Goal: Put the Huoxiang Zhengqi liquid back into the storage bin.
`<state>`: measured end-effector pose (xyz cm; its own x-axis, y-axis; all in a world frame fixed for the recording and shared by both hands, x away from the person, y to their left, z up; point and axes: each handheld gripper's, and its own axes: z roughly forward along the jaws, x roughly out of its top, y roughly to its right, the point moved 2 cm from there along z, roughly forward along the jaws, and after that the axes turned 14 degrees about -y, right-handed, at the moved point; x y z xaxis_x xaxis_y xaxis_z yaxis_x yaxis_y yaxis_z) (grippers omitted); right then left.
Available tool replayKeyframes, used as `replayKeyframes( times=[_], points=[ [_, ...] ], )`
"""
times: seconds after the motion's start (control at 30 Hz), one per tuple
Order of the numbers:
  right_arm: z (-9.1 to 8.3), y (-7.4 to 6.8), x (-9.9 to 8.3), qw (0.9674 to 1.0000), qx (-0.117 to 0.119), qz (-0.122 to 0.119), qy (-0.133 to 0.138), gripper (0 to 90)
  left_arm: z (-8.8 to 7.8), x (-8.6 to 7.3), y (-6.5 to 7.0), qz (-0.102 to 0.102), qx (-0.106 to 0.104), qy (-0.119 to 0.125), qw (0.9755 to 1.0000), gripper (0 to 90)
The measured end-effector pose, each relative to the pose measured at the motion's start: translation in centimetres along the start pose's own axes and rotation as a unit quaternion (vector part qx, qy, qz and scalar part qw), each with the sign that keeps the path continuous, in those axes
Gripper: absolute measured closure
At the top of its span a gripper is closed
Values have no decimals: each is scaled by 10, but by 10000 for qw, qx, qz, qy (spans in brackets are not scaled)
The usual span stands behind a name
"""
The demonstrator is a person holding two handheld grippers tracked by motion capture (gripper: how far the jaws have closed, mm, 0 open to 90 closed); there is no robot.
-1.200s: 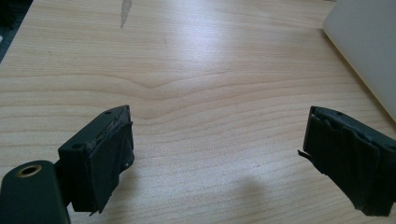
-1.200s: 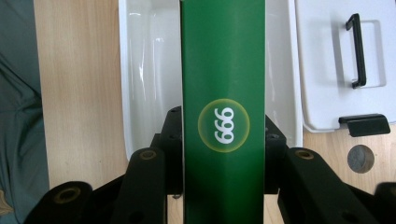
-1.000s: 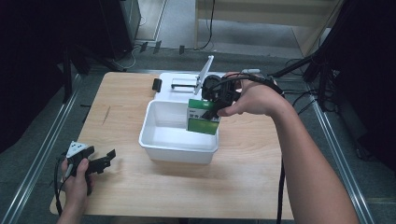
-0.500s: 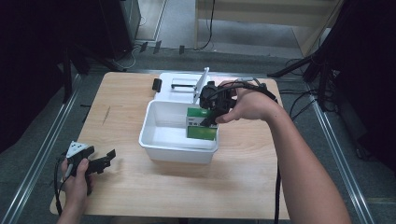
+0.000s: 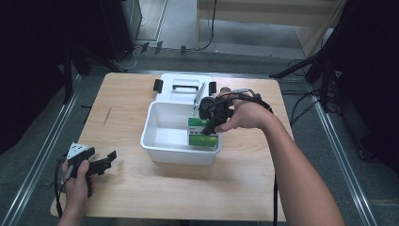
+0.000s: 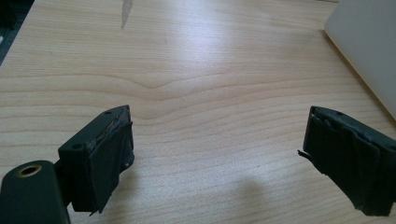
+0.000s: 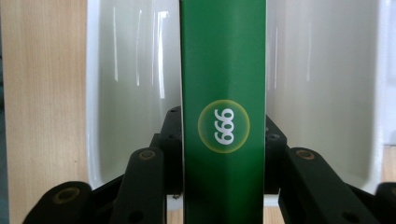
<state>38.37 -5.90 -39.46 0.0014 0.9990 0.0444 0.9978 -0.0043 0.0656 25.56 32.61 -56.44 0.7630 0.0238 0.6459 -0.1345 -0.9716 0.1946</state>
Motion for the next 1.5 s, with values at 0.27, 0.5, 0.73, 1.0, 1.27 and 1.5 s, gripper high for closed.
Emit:
replayKeyframes(
  times=[0.27, 0.5, 0.73, 1.0, 1.27, 1.5],
  points=[
    [16, -1, 0, 9999, -31, -57, -78, 640, 0, 0, 0, 2, -3, 3, 10000, 92],
    [27, -1, 0, 9999, 1, -56, -123, 638, 0, 0, 0, -1, -3, -12, 10000, 92],
    [32, -1, 0, 9999, 8, -28, -168, 635, 0, 0, 0, 2, 0, -11, 10000, 92],
    [33, -3, 1, 9998, 17, 8, -175, 631, 0, 0, 0, 4, 10, -9, 10000, 92],
    [32, -2, 0, 9998, 35, 54, -179, 628, 0, 0, 0, -1, 2, -11, 10000, 92],
    [31, -2, -1, 9996, 109, 183, -180, 588, 0, 0, 0, 4, 8, -9, 10000, 92]
  ],
)
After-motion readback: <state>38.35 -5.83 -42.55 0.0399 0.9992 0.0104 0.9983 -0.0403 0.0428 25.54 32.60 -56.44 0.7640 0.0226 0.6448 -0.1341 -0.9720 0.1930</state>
